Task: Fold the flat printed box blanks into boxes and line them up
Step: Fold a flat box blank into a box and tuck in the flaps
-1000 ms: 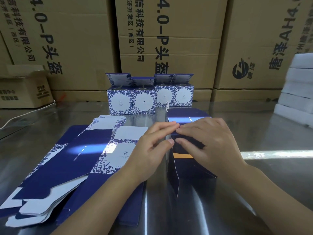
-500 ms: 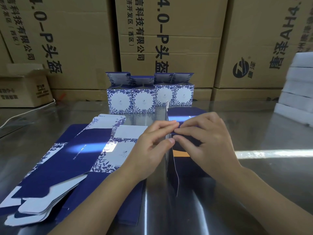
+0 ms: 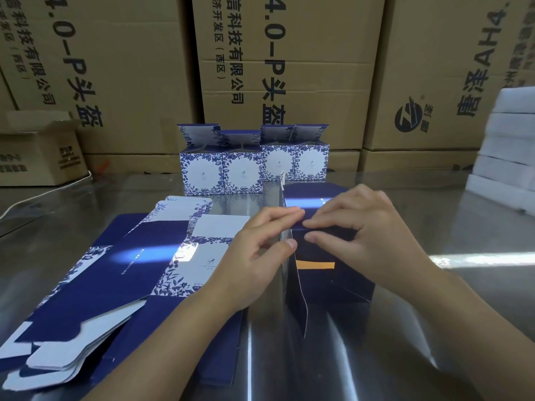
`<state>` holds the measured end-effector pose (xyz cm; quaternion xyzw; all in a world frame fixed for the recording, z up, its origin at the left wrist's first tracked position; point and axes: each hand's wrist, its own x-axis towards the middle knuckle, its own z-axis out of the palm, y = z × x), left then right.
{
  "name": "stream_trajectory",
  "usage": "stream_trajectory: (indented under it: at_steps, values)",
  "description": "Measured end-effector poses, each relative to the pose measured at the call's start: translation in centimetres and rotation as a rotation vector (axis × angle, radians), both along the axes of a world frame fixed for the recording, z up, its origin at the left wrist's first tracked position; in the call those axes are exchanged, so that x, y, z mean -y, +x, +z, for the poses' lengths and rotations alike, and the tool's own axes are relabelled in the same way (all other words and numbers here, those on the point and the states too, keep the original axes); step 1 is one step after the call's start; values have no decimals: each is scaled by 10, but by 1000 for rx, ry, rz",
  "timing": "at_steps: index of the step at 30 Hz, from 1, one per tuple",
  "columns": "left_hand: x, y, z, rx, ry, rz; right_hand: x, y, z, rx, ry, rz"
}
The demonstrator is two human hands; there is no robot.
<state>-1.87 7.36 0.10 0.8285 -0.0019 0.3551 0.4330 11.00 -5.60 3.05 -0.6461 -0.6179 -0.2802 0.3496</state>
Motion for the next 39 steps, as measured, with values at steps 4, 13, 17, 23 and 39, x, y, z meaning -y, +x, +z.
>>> stream_trajectory:
  at_steps: [4,13,17,23,39]
  values:
    - [0,0,0,-2,7,3,1,-1,1,-5,-4,-8]
    - [0,-1,1,-5,0,2,5,6,6,-174,-66,52]
    - [1,-2,1,-3,-2,-4,4,6,5,-153,-38,61]
    - [1,-2,1,-2,2,-6,4,8,7,-133,-73,85]
    - [0,-1,0,0,11,-6,8,12,2,-154,-27,114]
